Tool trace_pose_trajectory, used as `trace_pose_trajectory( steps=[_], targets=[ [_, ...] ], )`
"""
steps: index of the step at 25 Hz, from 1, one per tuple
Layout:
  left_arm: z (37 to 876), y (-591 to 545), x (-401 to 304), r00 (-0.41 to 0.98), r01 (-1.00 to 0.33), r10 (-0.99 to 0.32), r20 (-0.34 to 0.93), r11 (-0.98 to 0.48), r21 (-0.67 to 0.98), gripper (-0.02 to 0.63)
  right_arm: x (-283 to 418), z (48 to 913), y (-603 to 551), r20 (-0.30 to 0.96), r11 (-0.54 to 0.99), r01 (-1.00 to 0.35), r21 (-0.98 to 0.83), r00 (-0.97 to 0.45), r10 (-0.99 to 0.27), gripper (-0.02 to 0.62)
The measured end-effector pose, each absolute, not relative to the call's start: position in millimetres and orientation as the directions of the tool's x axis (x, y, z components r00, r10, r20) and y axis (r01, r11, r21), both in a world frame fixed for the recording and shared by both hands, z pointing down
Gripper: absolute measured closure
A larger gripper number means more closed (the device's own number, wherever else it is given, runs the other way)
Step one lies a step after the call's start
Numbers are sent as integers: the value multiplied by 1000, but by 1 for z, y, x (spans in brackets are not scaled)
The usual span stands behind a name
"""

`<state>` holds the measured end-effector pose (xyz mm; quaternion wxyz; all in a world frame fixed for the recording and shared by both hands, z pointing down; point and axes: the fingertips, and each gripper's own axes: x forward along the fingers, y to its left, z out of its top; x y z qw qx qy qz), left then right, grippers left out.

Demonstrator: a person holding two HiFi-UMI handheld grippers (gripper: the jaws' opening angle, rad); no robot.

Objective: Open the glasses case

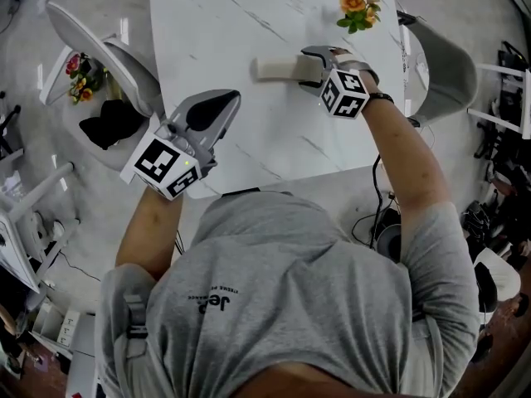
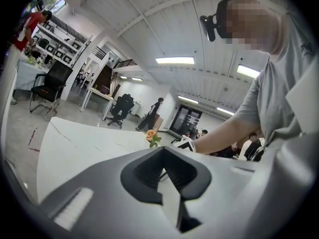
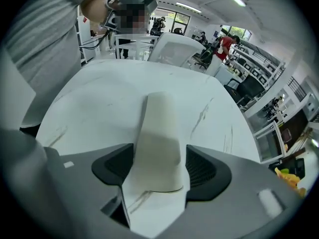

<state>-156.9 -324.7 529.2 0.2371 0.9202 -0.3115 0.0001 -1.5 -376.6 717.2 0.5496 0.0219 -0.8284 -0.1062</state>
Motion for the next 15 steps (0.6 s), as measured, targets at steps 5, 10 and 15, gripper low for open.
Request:
trace_pose_trajectory(
  steps=[5, 10, 15],
  targets=[
    [529, -326, -153, 812, -564, -565, 145, -699, 439, 557, -1, 716, -371, 906, 982, 80, 171, -404, -125, 312],
    [528, -326, -150, 817, -558, -560, 141, -704, 439, 557, 1, 711, -370, 901, 983, 77, 164, -418, -118, 329],
    [526, -325, -147, 820, -553, -556, 138, -707, 442, 557, 2, 702, -369, 895, 984, 74, 162, -431, -115, 362]
  ],
)
